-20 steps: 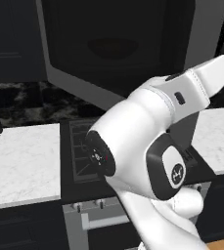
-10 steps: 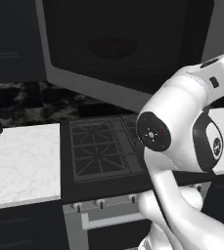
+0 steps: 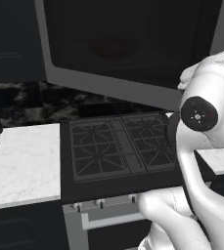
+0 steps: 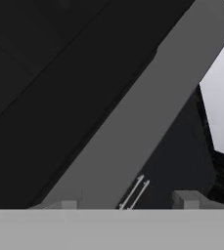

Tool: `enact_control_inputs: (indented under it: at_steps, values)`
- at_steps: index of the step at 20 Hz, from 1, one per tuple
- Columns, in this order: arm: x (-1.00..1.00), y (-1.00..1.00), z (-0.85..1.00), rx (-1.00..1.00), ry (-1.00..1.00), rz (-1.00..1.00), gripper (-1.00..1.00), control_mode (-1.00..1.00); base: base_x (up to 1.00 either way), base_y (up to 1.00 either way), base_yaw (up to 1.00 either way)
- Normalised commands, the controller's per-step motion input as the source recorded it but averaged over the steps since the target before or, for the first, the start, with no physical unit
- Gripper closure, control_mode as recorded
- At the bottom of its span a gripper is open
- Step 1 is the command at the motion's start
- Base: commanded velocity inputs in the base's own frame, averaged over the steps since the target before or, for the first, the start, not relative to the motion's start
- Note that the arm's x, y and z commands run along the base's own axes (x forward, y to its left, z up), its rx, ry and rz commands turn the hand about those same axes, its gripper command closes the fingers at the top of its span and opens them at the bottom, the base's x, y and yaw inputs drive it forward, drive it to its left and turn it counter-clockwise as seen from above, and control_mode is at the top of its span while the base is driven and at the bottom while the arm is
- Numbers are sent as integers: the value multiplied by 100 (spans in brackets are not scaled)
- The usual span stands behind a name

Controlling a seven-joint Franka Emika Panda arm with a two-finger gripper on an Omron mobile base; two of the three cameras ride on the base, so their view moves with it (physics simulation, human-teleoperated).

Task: Open the microwave, place the bowl with waffle inside the microwave, then close the microwave door and turn it on.

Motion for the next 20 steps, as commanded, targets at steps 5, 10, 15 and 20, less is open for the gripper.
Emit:
enact_control_inputs:
  at_steps: [5,10,15,20]
  values:
    - [90,-47,0,2,2,17,-100,-100,0,0,0]
    - [83,-41,0,0,5,15,-100,-100,0,0,0]
    - [79,-39,0,0,6,12,-100,-100,0,0,0]
    - [76,-29,0,0,9,12,-100,-100,0,0,0]
